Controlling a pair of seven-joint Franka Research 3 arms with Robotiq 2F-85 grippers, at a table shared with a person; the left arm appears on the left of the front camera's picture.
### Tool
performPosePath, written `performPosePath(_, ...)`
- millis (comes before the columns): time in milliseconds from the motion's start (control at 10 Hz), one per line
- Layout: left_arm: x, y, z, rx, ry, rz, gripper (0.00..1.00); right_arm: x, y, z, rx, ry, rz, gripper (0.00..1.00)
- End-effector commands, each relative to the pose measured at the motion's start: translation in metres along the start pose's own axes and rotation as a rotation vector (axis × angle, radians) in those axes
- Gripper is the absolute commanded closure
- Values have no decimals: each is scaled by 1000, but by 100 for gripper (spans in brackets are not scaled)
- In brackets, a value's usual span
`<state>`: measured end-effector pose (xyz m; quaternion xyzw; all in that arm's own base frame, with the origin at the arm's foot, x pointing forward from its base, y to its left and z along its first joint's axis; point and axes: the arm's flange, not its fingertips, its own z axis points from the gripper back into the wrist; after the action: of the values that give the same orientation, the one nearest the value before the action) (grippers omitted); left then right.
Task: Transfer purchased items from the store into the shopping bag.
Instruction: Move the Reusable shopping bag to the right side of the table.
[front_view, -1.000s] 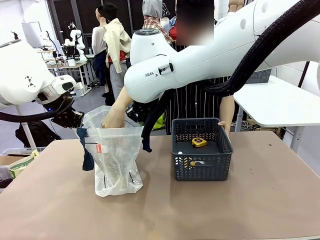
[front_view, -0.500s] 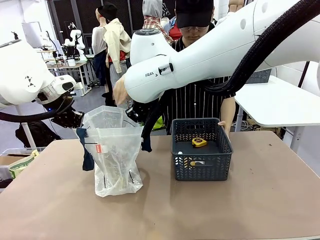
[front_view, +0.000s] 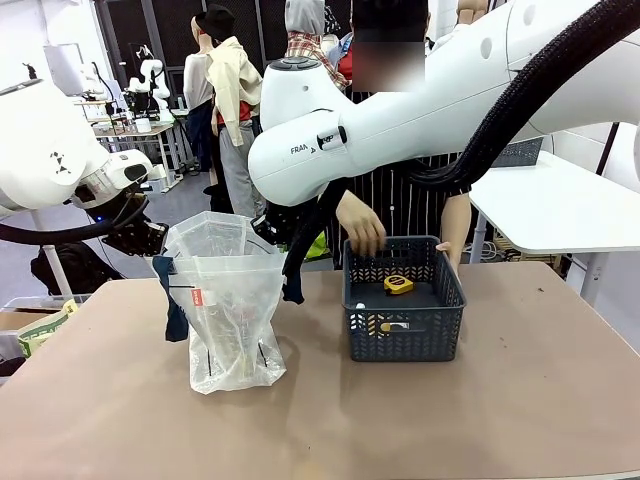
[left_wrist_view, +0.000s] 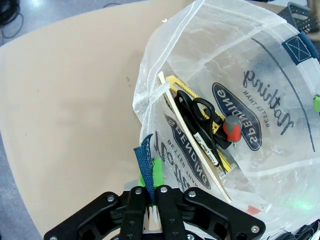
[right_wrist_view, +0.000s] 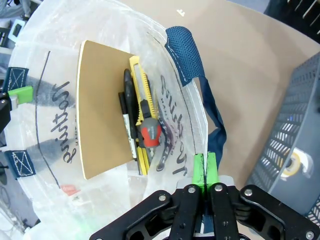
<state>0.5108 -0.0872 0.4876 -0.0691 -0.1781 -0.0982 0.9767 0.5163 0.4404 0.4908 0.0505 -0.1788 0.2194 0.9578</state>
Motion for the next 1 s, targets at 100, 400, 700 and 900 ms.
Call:
performPosePath(100,-2,1,4,17,-2,13,100,0,0,1,-7,-4,-18,100)
performPosePath(400,-2,1,4,17,-2,13,100,0,0,1,-7,-4,-18,100)
performPosePath(700,-2,1,4,17,-2,13,100,0,0,1,-7,-4,-18,100)
performPosePath(900,-2,1,4,17,-2,13,100,0,0,1,-7,-4,-18,100)
